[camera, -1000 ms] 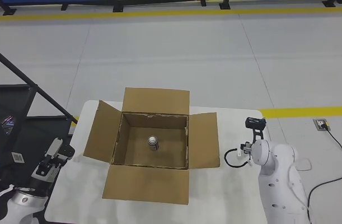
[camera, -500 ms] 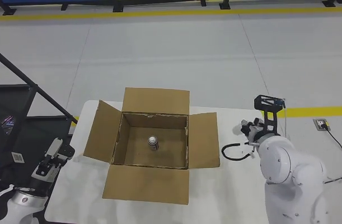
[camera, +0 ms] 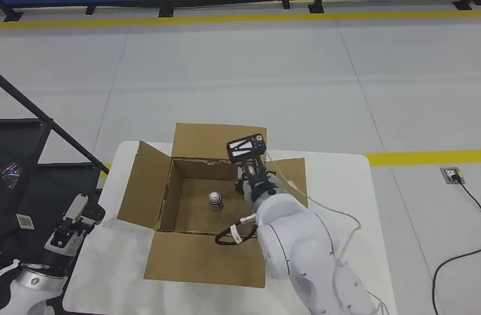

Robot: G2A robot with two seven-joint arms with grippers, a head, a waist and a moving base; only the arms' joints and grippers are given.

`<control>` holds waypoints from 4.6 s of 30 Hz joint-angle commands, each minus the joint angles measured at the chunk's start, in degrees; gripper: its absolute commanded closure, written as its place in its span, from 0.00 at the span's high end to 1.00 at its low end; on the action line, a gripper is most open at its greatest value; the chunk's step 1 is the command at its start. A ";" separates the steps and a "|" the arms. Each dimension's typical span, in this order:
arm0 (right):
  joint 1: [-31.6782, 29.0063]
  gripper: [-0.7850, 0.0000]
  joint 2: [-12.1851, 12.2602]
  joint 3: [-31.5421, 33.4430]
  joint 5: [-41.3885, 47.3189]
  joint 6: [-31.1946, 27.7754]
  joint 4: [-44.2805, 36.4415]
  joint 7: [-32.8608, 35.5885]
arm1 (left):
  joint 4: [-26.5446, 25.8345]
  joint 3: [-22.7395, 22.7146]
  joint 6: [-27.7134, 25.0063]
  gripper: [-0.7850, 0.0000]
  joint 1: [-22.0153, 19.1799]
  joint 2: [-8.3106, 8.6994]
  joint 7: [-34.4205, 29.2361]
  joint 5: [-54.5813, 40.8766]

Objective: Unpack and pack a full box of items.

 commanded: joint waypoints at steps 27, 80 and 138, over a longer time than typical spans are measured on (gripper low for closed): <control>8.36 0.69 -6.47 -3.91 12.59 3.89 40.14 -19.29 | 0.00 0.00 0.00 1.00 0.00 0.00 0.00 0.00; -8.57 1.00 3.01 39.26 43.31 -20.43 5.89 11.10 | 1.65 22.20 4.80 1.00 -6.48 1.06 -3.32 25.28; 1.06 1.00 3.70 12.69 48.94 -23.22 20.56 -9.97 | 7.66 1.50 -2.99 1.00 -0.18 4.18 -23.58 4.57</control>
